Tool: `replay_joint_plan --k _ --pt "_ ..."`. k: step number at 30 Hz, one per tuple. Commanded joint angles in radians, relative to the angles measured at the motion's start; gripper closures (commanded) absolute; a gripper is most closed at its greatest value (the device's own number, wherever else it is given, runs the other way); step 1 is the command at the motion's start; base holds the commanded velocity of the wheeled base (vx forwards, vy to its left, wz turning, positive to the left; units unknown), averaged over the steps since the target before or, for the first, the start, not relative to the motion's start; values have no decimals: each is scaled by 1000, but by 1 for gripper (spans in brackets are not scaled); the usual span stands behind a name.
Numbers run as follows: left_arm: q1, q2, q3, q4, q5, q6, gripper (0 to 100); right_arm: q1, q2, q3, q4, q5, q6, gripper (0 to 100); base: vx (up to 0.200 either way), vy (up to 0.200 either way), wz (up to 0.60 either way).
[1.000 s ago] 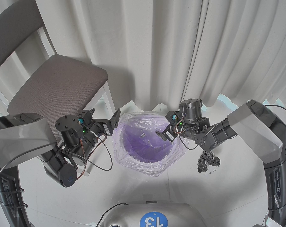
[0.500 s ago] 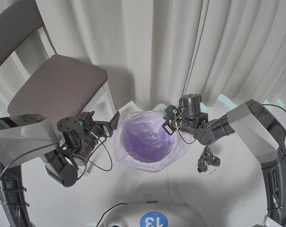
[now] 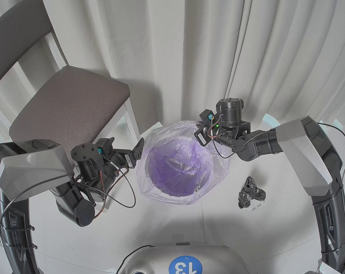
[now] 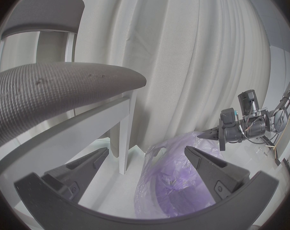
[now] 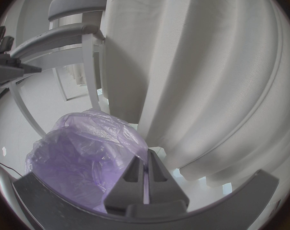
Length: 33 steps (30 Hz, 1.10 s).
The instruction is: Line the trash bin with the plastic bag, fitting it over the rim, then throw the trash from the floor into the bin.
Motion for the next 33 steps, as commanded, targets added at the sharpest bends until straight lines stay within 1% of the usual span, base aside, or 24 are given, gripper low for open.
replay_joint_plan --k 1,2,5,11,18,22,24,28,29,33 --pt "3 10 -1 -18 0 -3 0 -2 69 -121 29 0 15 100 0 0 0" --pt "4 12 -1 -18 0 -3 0 -2 83 -148 40 0 18 100 0 0 0" --pt "15 13 -1 -18 -2 -1 0 0 98 -148 69 0 23 100 0 0 0" --pt "23 26 -13 -18 -3 -3 0 0 106 -148 51 9 26 100 0 0 0" --pt "21 36 -15 -18 -2 -3 0 1 121 -148 -69 -2 60 100 0 0 0" --pt "21 36 -15 -18 -2 -3 0 1 133 -148 -106 -6 72 100 0 0 0" --pt "21 36 -13 -18 -2 -3 0 1 138 -148 -141 -20 87 100 0 0 0" --pt "19 38 -12 -18 -2 -3 0 3 144 -148 -159 -20 90 100 0 0 0" --pt "19 39 -12 -18 -2 -3 0 3 149 -148 -179 -17 97 0 0 0 0" --pt "12 41 17 -18 1 3 0 3 144 -148 -185 -20 127 0 0 0 0"
